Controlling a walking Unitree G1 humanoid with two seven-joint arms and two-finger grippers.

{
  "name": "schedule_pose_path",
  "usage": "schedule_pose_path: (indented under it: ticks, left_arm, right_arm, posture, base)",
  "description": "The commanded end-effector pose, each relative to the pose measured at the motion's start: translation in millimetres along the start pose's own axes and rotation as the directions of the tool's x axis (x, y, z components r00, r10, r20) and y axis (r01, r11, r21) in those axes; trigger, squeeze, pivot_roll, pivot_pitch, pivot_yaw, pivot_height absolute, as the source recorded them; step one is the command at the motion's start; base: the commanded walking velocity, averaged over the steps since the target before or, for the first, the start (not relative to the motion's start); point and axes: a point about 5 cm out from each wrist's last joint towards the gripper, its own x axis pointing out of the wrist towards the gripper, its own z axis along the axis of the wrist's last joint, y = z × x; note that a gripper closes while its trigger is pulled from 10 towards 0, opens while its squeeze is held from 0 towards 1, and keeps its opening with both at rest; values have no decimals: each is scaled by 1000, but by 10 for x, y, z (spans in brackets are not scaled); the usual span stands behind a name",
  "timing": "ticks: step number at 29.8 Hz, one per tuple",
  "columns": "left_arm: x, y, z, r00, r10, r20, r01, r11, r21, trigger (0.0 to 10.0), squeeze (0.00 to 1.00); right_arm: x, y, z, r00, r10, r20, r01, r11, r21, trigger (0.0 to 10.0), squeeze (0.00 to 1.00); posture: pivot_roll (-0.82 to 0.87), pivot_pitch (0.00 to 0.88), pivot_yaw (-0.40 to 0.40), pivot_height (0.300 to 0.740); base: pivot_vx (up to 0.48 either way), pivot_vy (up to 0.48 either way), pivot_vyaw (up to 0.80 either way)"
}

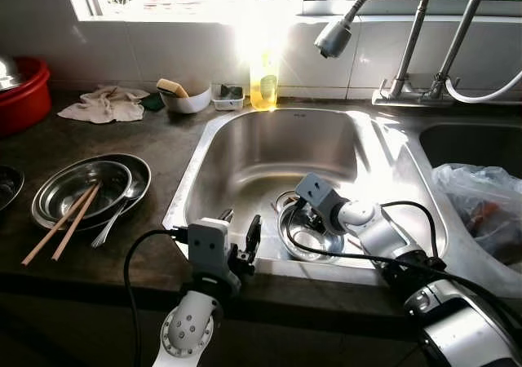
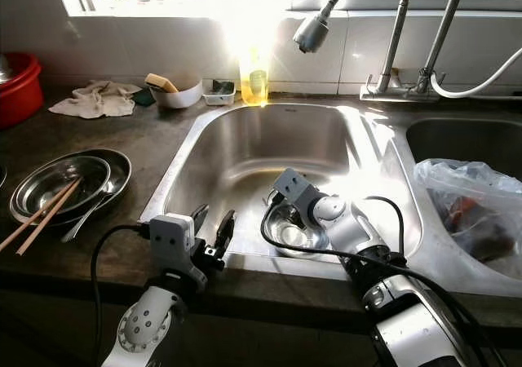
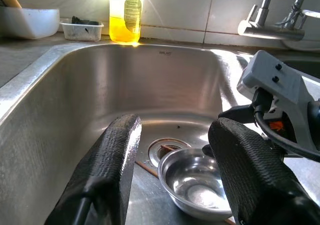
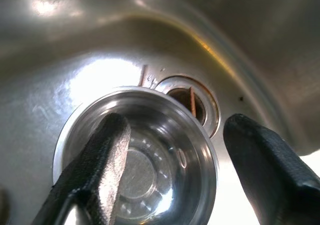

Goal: Kitchen organization

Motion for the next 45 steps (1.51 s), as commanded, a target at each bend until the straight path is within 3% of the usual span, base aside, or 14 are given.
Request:
schedule_pose_path:
  ticks: [1, 2, 3, 6, 8, 11, 16, 22, 29, 45]
  left_arm:
    - [-12, 16, -88, 999, 4, -49, -4, 1000, 7, 10000, 0]
    - [-12, 16, -88, 999, 4, -49, -4, 1000, 7, 10000, 0]
    - [-5, 20, -89, 999, 5, -49, -5, 1000, 8, 10000, 0]
    - [7, 25, -88, 999, 4, -49, -4, 1000, 9, 10000, 0]
    - [27, 43, -80, 999, 9, -52, -8, 1000, 16, 10000, 0]
    - [28, 43, -78, 998, 4, -55, -3, 1000, 18, 10000, 0]
    - [22, 11, -67, 999, -23, -41, 25, 998, 55, 10000, 0]
    - [21, -6, -51, 999, -42, -31, 44, 997, 63, 10000, 0]
    - [7, -20, -52, 998, -51, -29, 53, 996, 71, 10000, 0]
    - [-26, -43, -47, 997, -65, -34, 68, 994, 88, 10000, 0]
  right_arm:
    - [-67, -39, 35, 997, -63, 48, 61, 998, 25, 10000, 502]
    - [-67, -39, 35, 997, -63, 48, 61, 998, 25, 10000, 502]
    - [-86, -35, 46, 995, -73, 66, 71, 997, 33, 10000, 0]
    - [-160, -3, 89, 986, -105, 131, 94, 992, 83, 10000, 0]
    - [-345, 21, 218, 935, -198, 295, 141, 969, 204, 10000, 0]
    - [-449, 30, 238, 909, -249, 333, 175, 956, 235, 10000, 0]
    - [-806, 200, 220, 818, -362, 447, 183, 900, 395, 10000, 0]
    - [-1018, 343, 190, 781, -424, 459, 186, 860, 476, 10000, 0]
    - [-1156, 467, 136, 781, -447, 435, 198, 839, 507, 10000, 0]
    - [-1232, 553, 109, 788, -442, 428, 176, 828, 532, 10000, 0]
  posture:
    - [49, 59, 0, 740]
    - [49, 59, 0, 740]
    - [47, 57, 1, 740]
    - [45, 54, 5, 740]
    - [41, 49, 9, 740]
    - [40, 48, 12, 740]
    - [32, 39, 20, 740]
    - [23, 35, 27, 740]
    - [16, 30, 30, 740]
    - [21, 24, 23, 740]
  base:
    - [0, 0, 0]
    - [0, 0, 0]
    - [0, 0, 0]
    - [0, 0, 0]
    - [0, 0, 0]
    - [0, 0, 0]
    - [0, 0, 0]
    - [0, 0, 0]
    - [0, 0, 0]
    - [-31, 0, 0]
